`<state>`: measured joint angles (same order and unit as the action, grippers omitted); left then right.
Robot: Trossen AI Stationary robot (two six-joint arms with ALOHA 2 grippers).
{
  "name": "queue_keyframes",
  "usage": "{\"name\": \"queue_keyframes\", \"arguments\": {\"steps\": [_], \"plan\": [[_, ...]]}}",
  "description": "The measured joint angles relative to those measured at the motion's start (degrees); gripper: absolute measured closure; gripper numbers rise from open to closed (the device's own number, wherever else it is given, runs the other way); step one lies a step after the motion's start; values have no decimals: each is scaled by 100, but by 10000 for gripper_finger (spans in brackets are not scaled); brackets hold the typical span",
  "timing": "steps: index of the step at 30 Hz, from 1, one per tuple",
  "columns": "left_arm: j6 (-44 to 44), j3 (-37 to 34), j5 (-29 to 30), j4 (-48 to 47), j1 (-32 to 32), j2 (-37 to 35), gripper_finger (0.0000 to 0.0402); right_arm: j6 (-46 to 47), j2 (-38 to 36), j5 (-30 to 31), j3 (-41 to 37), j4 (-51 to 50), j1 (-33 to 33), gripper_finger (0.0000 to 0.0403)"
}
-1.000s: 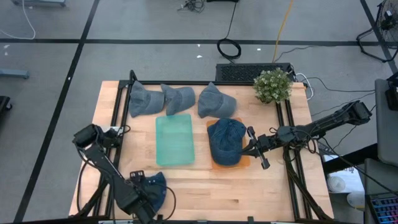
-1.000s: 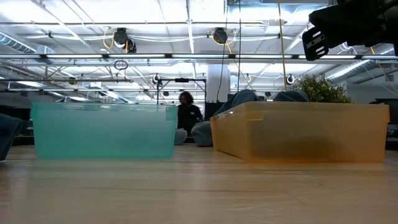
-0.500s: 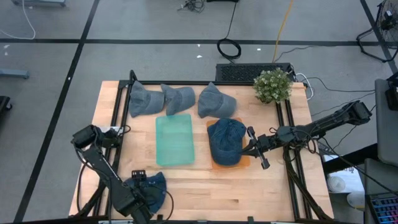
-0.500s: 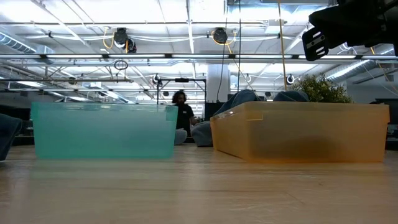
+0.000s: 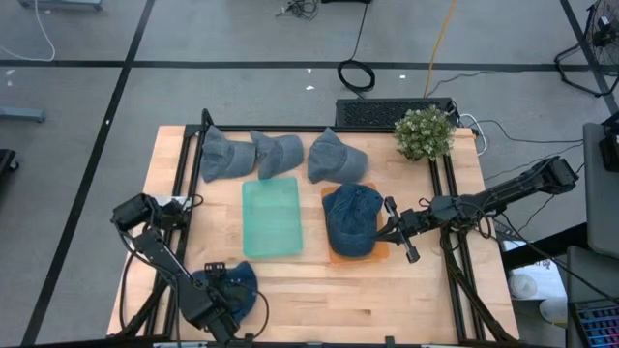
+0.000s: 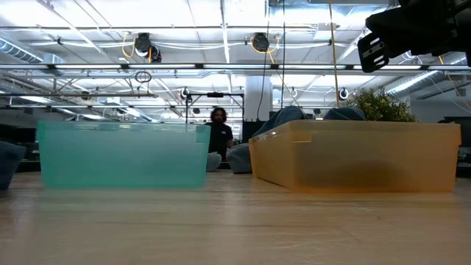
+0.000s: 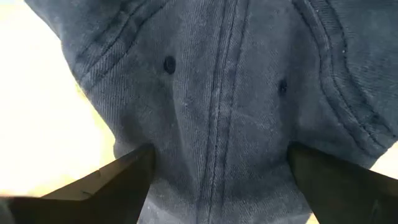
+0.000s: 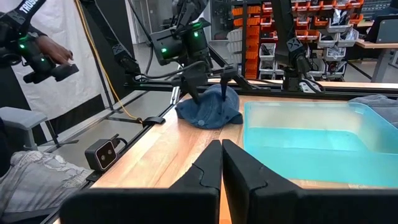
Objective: Pick & Place hat
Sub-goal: Put the blue cap into the orange bin
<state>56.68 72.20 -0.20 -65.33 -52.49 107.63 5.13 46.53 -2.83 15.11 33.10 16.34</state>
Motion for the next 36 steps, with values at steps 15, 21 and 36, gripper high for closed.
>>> {"name": "queue_keyframes", "arguments": {"steps": [15, 21, 36], "plan": [[57, -111, -83, 204, 179, 1, 242, 0, 0, 0, 0, -2, 0, 403], [60, -111, -79, 206, 235, 4, 370, 0, 2, 0, 0, -24, -2, 403], [-477, 793, 54, -1172, 834, -35, 389, 17, 1, 0, 0, -42, 0, 403]]}}
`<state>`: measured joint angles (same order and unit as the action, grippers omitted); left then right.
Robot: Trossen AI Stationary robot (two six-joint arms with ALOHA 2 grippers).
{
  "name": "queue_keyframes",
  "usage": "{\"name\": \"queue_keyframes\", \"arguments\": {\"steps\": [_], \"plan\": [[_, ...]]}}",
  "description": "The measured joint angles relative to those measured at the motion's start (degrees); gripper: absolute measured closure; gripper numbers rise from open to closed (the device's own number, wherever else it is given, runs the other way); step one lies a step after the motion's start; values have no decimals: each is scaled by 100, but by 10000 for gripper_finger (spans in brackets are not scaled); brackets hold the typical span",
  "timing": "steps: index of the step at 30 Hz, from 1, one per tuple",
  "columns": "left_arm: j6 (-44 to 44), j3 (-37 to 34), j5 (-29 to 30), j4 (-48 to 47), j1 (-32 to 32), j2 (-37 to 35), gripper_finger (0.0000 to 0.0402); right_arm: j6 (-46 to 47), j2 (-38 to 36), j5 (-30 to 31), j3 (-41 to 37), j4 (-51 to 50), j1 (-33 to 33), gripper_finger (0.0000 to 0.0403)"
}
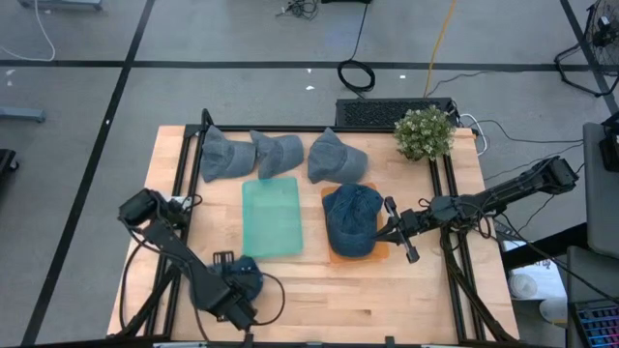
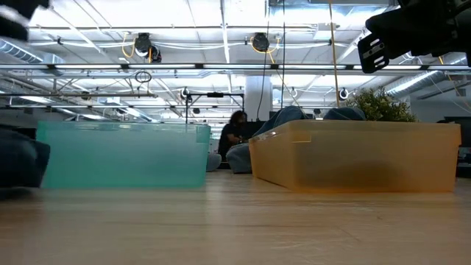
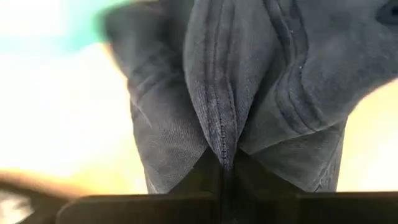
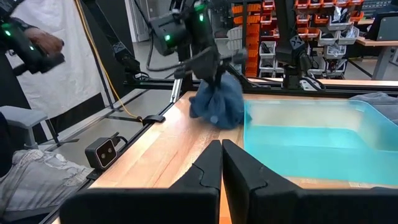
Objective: Pick & Place hat
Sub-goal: Put the blue cap into the orange bin
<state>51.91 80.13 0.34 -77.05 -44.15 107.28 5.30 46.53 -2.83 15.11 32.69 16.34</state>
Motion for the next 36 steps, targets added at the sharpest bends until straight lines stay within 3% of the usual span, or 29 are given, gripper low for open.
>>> {"name": "queue_keyframes", "arguments": {"steps": [5, 11, 20, 24, 30, 36], "plan": [[-36, 1002, 687, -1320, 216, -1, 395, 0, -1, 0, 0, 0, -2, 403], [-426, 1632, 2155, -1281, 469, -138, 396, 27, 0, 0, 0, 4, -1, 403], [-899, 1865, 2354, -1308, 677, -124, 396, 153, -1, 4, 0, 37, -2, 403], [-1211, 1865, 2742, -1299, 756, -123, 395, 235, 136, 264, 0, 491, 5, 403], [-2027, 1865, 4029, -1280, 985, -122, 395, 367, 1054, 302, 0, 1808, 30, 403], [-3152, 1865, 5062, -1227, 1304, -124, 394, 588, 2313, 1011, 45, 3287, -20, 391]]}}
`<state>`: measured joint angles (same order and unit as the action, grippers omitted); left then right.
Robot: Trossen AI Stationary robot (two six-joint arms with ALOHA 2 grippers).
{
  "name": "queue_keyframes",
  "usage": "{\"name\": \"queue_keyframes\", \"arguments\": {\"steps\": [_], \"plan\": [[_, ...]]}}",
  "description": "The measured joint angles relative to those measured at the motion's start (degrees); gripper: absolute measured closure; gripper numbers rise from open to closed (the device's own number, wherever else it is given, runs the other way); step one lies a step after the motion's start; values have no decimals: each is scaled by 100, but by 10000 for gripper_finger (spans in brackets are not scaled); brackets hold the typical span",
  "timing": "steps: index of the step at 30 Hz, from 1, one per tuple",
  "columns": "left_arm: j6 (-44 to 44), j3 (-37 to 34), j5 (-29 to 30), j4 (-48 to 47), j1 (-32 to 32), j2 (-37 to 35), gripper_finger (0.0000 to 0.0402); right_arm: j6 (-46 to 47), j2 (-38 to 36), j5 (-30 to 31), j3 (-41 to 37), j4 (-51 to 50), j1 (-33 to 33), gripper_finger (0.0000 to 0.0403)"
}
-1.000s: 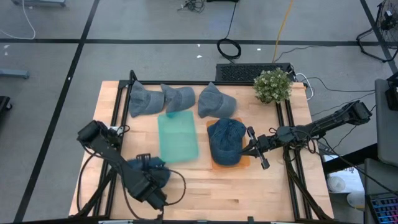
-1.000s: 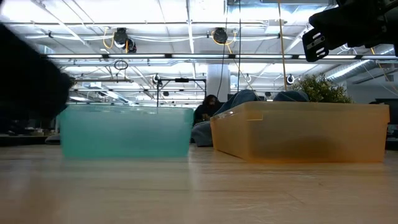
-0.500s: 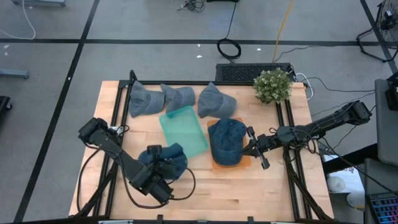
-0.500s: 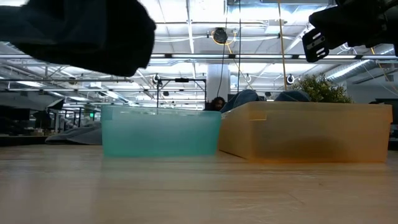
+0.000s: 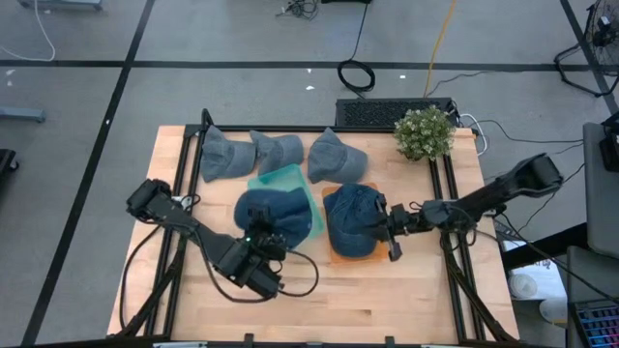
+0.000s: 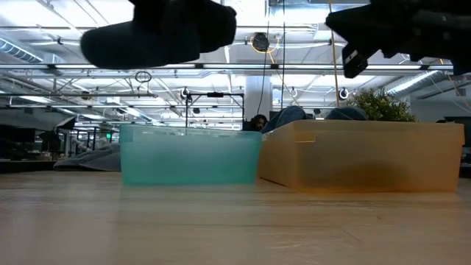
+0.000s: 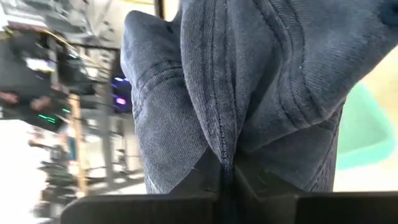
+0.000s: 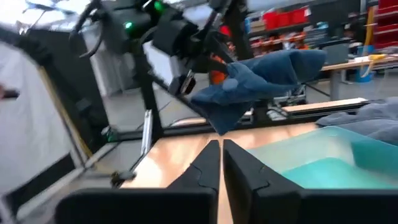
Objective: Pick & Place hat
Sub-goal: Put the blue cap into the orange bin
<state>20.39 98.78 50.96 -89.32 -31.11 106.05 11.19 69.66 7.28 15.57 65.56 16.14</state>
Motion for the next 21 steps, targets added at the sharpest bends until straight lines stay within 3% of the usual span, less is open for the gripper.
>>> {"name": "queue_keyframes", "arguments": {"steps": [4, 13, 21], "plan": [[-734, 0, 220, 284, 194, -1, 397, 385, 637, -268, 433, 470, -84, 336], [-2469, 0, 1132, 1280, 374, 1, 395, 1632, 1723, -299, 1836, 176, -540, 177], [-2805, 0, 1508, 1296, 380, -1, 396, 2210, 1837, -288, 1952, 284, -793, 148]]}}
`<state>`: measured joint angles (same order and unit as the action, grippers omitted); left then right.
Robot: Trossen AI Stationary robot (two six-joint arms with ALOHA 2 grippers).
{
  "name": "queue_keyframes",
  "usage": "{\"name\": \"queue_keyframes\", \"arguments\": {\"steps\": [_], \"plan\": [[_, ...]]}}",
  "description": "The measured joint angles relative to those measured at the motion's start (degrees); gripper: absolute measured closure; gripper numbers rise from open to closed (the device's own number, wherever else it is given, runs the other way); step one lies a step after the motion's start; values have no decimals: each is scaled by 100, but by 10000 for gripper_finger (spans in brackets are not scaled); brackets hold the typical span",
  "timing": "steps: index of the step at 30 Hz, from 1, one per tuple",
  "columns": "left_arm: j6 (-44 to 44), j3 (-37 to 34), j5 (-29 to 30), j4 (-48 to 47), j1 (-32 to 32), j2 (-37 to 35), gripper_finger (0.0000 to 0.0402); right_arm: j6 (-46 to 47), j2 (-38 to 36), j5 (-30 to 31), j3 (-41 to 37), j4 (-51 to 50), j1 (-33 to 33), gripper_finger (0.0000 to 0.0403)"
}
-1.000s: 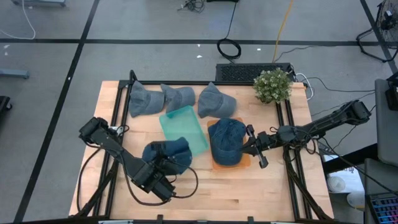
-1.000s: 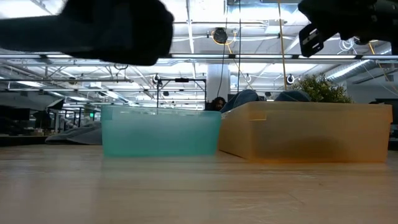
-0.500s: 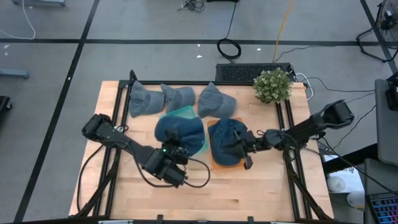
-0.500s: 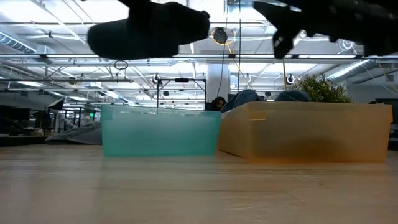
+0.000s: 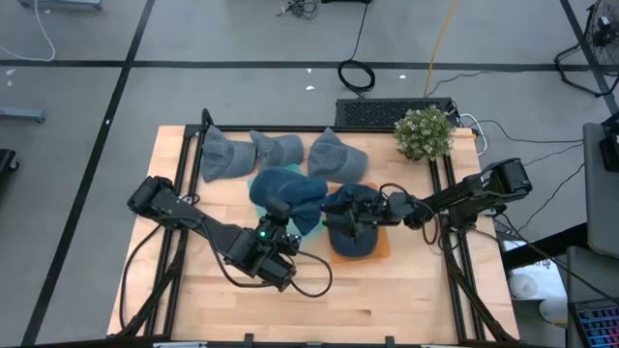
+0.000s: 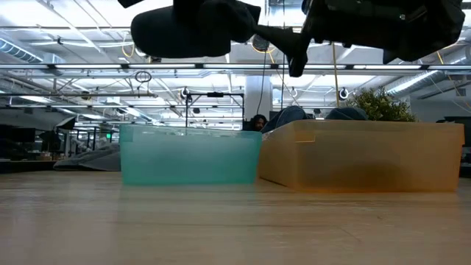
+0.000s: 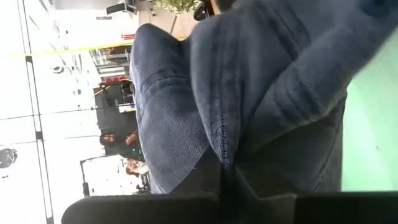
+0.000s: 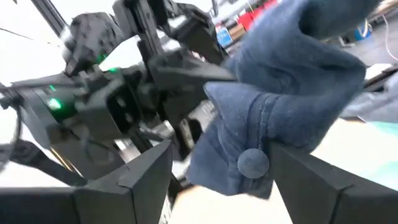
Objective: Pick & Place hat
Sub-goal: Put the blue cap into the orange bin
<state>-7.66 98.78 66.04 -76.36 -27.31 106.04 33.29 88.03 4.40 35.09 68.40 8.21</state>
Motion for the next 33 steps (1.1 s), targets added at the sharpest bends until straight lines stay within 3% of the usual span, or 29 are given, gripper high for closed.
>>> {"name": "queue_keyframes", "arguments": {"steps": [9, 18, 21, 33], "plan": [[-435, 0, 381, -53, -34, -10, 392, 111, -2, -11, -32, -359, 11, 151], [-179, 0, 444, -157, -63, -210, 392, 227, -4, 41, -142, -147, 11, 151], [-186, 0, 392, -151, -57, -193, 396, 176, -6, 314, -130, 24, 11, 151], [-89, 0, 307, -129, 25, -197, 391, -393, -4, 297, 467, -322, -4, 151]]}}
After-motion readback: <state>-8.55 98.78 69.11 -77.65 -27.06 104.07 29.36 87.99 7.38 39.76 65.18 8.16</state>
